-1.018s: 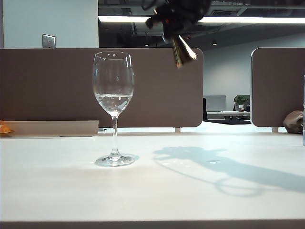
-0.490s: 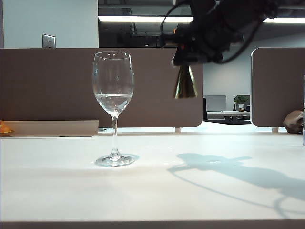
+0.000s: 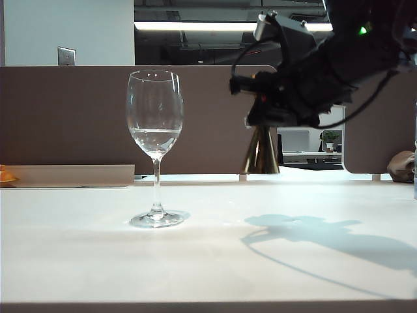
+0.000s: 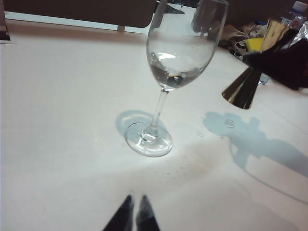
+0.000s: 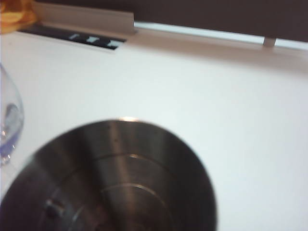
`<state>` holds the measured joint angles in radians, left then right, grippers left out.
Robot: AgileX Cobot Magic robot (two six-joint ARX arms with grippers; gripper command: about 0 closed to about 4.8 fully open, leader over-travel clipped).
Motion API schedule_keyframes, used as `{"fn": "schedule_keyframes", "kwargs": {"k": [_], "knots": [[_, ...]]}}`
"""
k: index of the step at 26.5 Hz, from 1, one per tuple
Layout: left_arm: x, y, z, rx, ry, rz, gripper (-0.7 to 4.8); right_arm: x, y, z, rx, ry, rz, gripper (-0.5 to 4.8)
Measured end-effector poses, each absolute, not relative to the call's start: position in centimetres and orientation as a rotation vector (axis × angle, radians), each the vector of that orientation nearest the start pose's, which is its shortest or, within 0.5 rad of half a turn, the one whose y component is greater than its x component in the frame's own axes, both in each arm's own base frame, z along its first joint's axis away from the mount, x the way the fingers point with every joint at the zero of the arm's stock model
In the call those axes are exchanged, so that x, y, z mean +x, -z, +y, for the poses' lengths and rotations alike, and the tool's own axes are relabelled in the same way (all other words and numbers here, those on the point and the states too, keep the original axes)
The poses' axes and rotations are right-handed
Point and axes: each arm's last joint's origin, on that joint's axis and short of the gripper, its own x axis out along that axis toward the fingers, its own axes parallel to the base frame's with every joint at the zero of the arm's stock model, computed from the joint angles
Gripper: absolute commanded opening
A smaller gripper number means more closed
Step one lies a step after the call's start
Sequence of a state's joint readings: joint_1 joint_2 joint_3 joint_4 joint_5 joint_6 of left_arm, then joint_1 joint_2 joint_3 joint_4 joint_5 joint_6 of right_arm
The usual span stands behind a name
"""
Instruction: Pick up the jigger and pour the water inside into the glass.
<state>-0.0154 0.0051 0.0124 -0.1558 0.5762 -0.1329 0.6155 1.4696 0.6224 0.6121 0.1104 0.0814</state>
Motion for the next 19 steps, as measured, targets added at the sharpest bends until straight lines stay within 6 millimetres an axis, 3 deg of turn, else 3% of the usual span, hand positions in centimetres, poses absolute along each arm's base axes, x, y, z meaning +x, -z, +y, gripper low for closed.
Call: {"fn": "schedule_keyframes", "kwargs": {"k": [19], "knots": [[9.1,-15.3,-1.7,-0.171,0.58,0.184,0.23,25.1,-16.3,16.9,0.032,-0.475,0.392,-0.01]]}}
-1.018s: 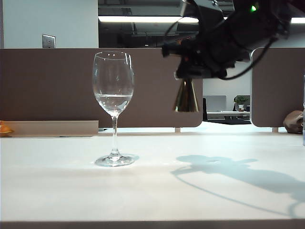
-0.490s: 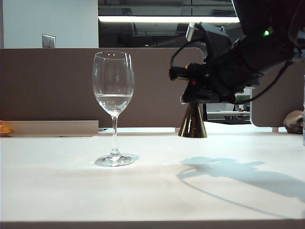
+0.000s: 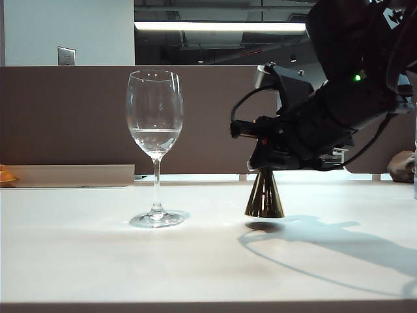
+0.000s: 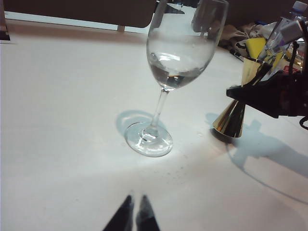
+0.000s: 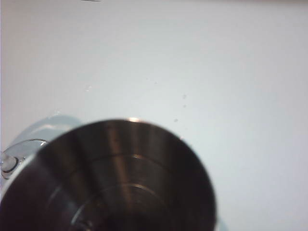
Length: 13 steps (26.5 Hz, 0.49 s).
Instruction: Pick up the jigger and pour the water inside into the glass.
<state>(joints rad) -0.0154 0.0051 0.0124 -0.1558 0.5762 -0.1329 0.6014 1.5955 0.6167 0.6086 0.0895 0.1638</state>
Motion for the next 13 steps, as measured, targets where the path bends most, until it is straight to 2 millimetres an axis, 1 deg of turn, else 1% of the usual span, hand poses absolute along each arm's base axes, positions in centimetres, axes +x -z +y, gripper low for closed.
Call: {"fn": "schedule_keyframes", "kwargs": {"k": [8,9,10,11,13], "knots": [[9.13,-15.3,-1.72,-0.171,0.58,0.184,0.23,25.45,-15.39,17.05,0.028,-0.477,0.411,0.02],[9.13,-15.3,-1.72,-0.171,0.58,0.184,0.23,25.48,-15.32,17.08,0.029,-0.48,0.409,0.14],[9.13,-15.3,-1.72,-0.171,0.58,0.184,0.23,25.51,-15.3,17.11,0.03,-0.483,0.407,0.37],[9.13,-15.3,-1.72,-0.171,0.58,0.184,0.23,25.53,-15.24,17.13,0.031,-0.486,0.407,0.73],[9.13,-15.3,-1.72,-0.171,0.58,0.184,0.23,25.55,-15.22,17.15,0.031,-0.486,0.407,1.19]]}}
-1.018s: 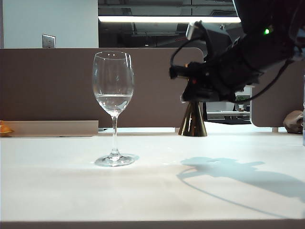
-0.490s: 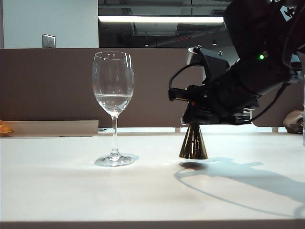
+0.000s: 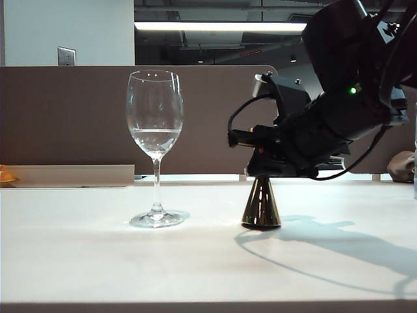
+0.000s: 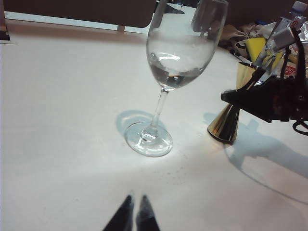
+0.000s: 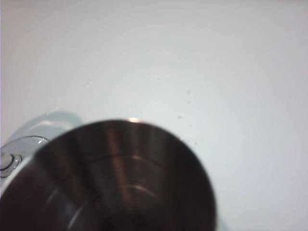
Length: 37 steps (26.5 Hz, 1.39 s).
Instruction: Pick up the jigger and pour the water inside into the glass.
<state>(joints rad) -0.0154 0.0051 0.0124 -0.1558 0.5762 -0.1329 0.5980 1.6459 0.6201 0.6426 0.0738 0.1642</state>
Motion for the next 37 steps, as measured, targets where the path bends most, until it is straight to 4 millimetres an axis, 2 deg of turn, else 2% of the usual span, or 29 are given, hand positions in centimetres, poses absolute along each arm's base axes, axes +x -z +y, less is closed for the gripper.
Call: {"fn": "schedule_keyframes", "kwargs": {"k": [3,5,9,10,12,20,24,27,28,31,34,37], "knots": [[9.1,-15.3,-1.7,-0.17,0.58,0.184,0.23,25.5,-14.8,17.1,0.029,-0.488,0.436,1.76],[9.1,-15.3,-1.7,-0.171,0.58,0.184,0.23,25.4,-14.5,17.1,0.025,-0.485,0.459,1.9],[9.1,-15.3,-1.7,-0.171,0.58,0.184,0.23,25.4,-14.5,17.1,0.029,-0.484,0.455,3.05],[9.1,-15.3,-1.7,-0.171,0.58,0.184,0.23,25.4,-14.5,17.1,0.03,-0.485,0.455,3.53],[9.1,-15.3,-1.7,-0.171,0.58,0.184,0.23,25.4,-14.5,17.2,0.037,-0.486,0.457,3.83],[9.1,-15.3,-1.7,-0.171,0.58,0.184,0.23,24.5,-16.2,16.7,0.027,-0.468,0.477,4.06],[9.1,-15.3,-1.7,-0.17,0.58,0.184,0.23,23.3,-17.5,16.2,0.006,-0.463,0.518,4.11],[9.1,-15.3,-1.7,-0.17,0.58,0.184,0.23,21.7,-19.4,15.9,0.01,-0.482,0.482,4.11],[9.1,-15.3,-1.7,-0.17,0.58,0.184,0.23,21.5,-19.5,15.7,0.009,-0.481,0.486,4.11],[9.1,-15.3,-1.7,-0.17,0.58,0.184,0.23,19.0,-19.3,14.4,-0.017,-0.471,0.521,4.1],[9.1,-15.3,-1.7,-0.17,0.58,0.184,0.23,16.6,-19.0,12.5,-0.011,-0.45,0.486,4.1],[9.1,-15.3,-1.7,-0.17,0.58,0.184,0.23,15.9,-19.1,11.4,-0.008,-0.41,0.471,4.1]]}}
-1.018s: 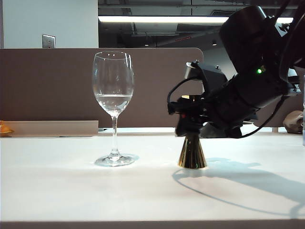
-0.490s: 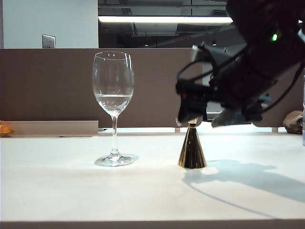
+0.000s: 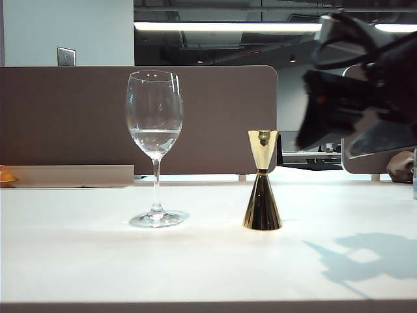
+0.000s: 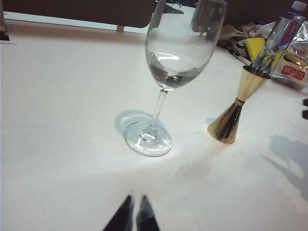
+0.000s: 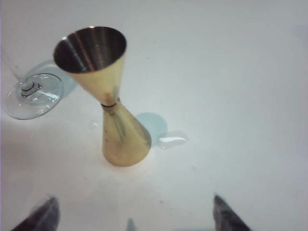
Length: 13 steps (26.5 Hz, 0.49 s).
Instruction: Pick up the jigger and pour the water inside into the glass.
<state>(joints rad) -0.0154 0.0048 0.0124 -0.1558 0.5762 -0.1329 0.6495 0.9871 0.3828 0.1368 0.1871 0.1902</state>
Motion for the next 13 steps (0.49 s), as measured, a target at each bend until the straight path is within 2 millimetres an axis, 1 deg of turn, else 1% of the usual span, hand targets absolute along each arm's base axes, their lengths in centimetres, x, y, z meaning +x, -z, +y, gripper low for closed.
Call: {"fn": "schedule_keyframes", "kwargs": {"k": [3,9,13], "knots": [[9.1,-15.3,-1.7,-0.17,0.58,0.184,0.23,15.7,-19.1,10.4,0.013,-0.378,0.456,4.1],[9.1,-15.3,-1.7,-0.17,0.581,0.184,0.23,16.1,-19.3,8.0,0.088,-0.25,0.416,4.1],[9.1,-15.3,-1.7,-0.17,0.58,0.184,0.23,16.5,-19.9,6.5,0.124,-0.177,0.363,4.07]]}}
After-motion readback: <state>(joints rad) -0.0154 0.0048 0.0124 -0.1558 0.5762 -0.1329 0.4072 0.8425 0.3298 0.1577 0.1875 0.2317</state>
